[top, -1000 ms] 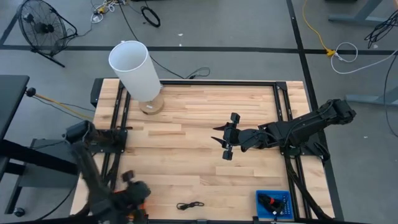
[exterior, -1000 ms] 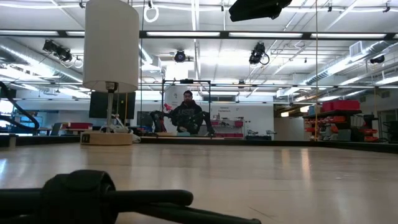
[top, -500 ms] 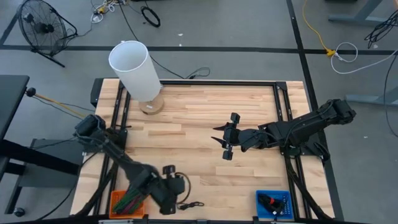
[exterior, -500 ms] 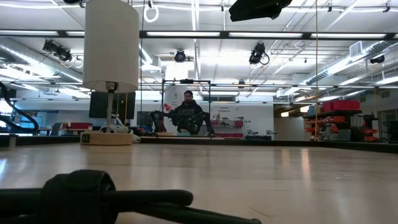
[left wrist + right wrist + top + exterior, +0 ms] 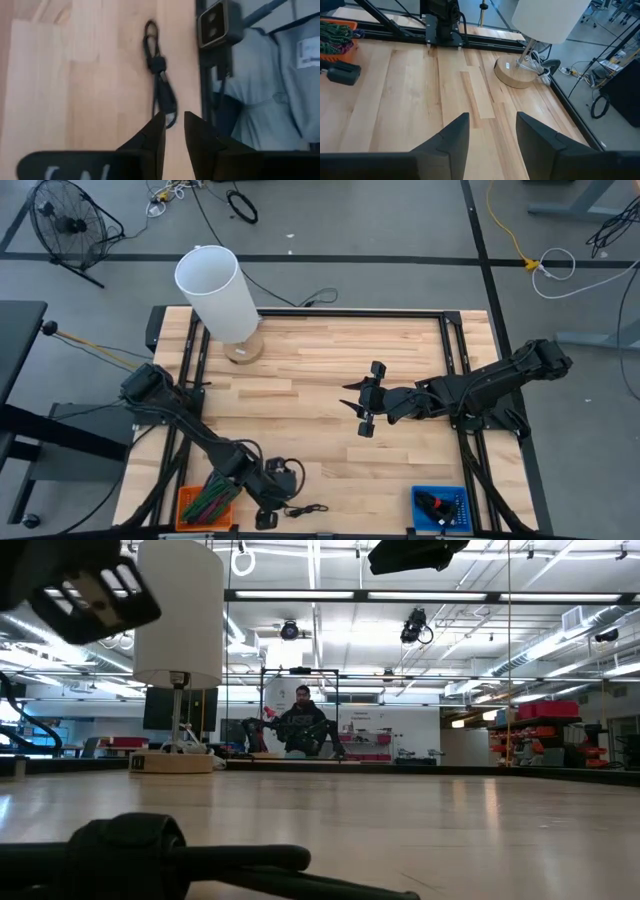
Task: Pick & Place USB Port
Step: Put the black charger cable into the blue bin
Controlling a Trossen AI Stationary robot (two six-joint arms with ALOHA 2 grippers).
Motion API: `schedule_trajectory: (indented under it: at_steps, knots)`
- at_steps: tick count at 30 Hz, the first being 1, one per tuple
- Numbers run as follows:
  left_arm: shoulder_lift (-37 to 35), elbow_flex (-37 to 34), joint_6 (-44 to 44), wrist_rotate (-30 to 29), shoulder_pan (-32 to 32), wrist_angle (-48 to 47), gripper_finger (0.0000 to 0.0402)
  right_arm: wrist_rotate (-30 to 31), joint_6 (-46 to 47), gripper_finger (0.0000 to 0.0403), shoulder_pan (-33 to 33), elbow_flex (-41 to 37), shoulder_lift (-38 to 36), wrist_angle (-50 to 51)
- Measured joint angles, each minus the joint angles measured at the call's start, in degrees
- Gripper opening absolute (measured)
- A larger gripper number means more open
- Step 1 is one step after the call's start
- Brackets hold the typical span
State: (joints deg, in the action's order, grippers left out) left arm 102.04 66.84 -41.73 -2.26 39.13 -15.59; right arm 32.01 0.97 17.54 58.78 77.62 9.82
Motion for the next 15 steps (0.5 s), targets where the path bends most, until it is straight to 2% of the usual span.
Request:
schedule_trajectory:
  at_steps: [7,15]
  knots:
    - [0.3,-2.8,0.0,-1.2,-0.2,3.6,0.0115,0.0,0.0,0.0164,0.0,0.0,0.0,0.0]
    - [6.5,-2.8,0.3,-0.9,-0.5,8.5,0.0172,0.0,0.0,0.0164,0.0,0.0,0.0,0.0]
